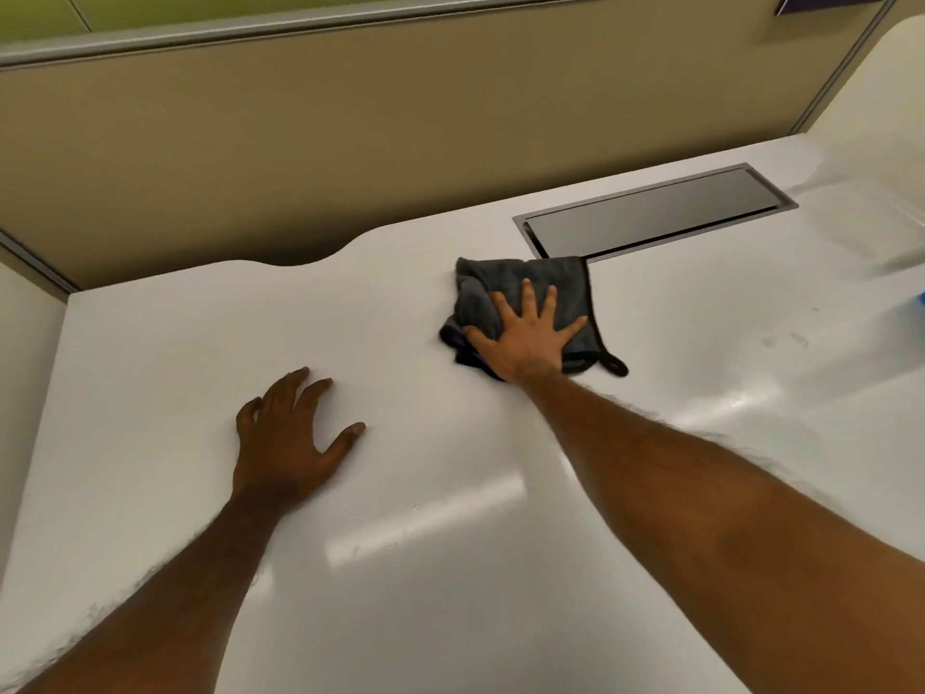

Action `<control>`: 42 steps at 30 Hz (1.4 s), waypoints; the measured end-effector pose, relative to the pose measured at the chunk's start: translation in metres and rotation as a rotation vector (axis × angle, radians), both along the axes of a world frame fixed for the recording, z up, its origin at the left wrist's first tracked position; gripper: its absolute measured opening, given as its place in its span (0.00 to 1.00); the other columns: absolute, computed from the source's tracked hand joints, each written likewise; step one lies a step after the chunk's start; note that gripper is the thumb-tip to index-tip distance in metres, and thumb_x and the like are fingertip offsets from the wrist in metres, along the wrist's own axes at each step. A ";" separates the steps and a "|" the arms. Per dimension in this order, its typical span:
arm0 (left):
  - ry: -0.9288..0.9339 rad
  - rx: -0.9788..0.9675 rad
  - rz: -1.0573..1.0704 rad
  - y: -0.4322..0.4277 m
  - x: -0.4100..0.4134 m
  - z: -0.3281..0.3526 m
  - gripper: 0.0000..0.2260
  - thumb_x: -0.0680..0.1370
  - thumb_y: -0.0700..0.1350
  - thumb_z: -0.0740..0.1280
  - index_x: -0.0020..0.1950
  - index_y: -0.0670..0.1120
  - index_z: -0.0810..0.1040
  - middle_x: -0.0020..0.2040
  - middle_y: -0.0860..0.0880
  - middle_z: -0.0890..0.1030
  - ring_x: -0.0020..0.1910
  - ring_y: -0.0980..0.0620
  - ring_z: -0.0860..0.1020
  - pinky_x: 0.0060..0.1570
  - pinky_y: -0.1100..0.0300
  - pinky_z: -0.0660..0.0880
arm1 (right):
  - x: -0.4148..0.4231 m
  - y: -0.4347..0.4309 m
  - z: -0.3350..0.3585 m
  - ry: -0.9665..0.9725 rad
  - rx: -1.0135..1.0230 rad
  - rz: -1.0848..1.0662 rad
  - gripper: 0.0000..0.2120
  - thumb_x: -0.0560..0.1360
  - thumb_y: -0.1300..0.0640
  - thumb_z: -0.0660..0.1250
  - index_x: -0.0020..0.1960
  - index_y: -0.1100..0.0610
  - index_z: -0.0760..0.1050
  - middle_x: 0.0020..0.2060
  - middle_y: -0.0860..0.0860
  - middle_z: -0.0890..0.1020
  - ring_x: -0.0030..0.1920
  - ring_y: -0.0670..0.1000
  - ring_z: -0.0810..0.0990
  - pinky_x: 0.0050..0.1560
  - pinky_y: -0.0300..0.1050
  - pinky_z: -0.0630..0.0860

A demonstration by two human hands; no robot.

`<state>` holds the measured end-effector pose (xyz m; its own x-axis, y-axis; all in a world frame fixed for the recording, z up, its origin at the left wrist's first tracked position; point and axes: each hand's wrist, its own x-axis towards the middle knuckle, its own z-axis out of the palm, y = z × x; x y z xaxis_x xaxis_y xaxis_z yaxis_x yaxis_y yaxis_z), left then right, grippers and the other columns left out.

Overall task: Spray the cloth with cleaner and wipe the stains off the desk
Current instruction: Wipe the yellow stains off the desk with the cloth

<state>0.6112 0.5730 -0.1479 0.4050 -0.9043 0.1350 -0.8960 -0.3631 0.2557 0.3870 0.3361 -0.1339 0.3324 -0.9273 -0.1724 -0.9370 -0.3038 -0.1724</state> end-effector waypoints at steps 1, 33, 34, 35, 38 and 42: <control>-0.004 0.008 0.012 0.006 0.005 0.000 0.33 0.72 0.71 0.56 0.70 0.54 0.69 0.74 0.49 0.67 0.74 0.50 0.64 0.70 0.45 0.58 | 0.015 0.011 0.000 0.000 -0.004 0.041 0.40 0.70 0.23 0.48 0.78 0.39 0.48 0.79 0.52 0.42 0.77 0.63 0.36 0.63 0.82 0.37; -0.015 0.124 0.143 0.112 -0.010 0.008 0.33 0.74 0.67 0.51 0.72 0.49 0.69 0.76 0.44 0.65 0.76 0.45 0.62 0.72 0.43 0.57 | -0.189 0.061 -0.004 -0.043 -0.024 -0.186 0.34 0.72 0.26 0.52 0.76 0.35 0.53 0.80 0.46 0.47 0.79 0.54 0.41 0.68 0.78 0.39; -0.013 0.116 0.135 0.118 -0.012 0.009 0.33 0.74 0.66 0.51 0.72 0.49 0.69 0.76 0.44 0.65 0.75 0.45 0.62 0.72 0.43 0.57 | -0.187 0.067 -0.004 -0.040 -0.015 -0.204 0.35 0.72 0.26 0.52 0.76 0.36 0.53 0.80 0.47 0.47 0.79 0.55 0.41 0.68 0.78 0.39; -0.008 0.106 0.124 0.124 -0.013 0.010 0.32 0.75 0.65 0.52 0.72 0.49 0.70 0.75 0.44 0.66 0.75 0.45 0.63 0.72 0.44 0.57 | -0.182 0.075 -0.003 -0.039 -0.009 -0.220 0.35 0.72 0.26 0.51 0.76 0.36 0.52 0.80 0.47 0.46 0.79 0.55 0.40 0.67 0.78 0.39; 0.005 0.104 0.111 0.142 -0.013 0.013 0.30 0.75 0.64 0.54 0.71 0.49 0.71 0.75 0.43 0.66 0.75 0.44 0.64 0.72 0.45 0.59 | -0.155 0.102 -0.003 -0.029 -0.004 -0.215 0.37 0.71 0.25 0.50 0.77 0.38 0.53 0.80 0.48 0.46 0.78 0.57 0.39 0.67 0.79 0.38; 0.000 0.119 0.124 0.168 -0.014 0.014 0.30 0.75 0.64 0.52 0.70 0.48 0.71 0.74 0.42 0.67 0.74 0.43 0.65 0.70 0.44 0.61 | -0.110 0.148 -0.006 -0.042 -0.022 -0.080 0.37 0.70 0.24 0.47 0.76 0.35 0.52 0.80 0.48 0.46 0.78 0.57 0.40 0.66 0.79 0.37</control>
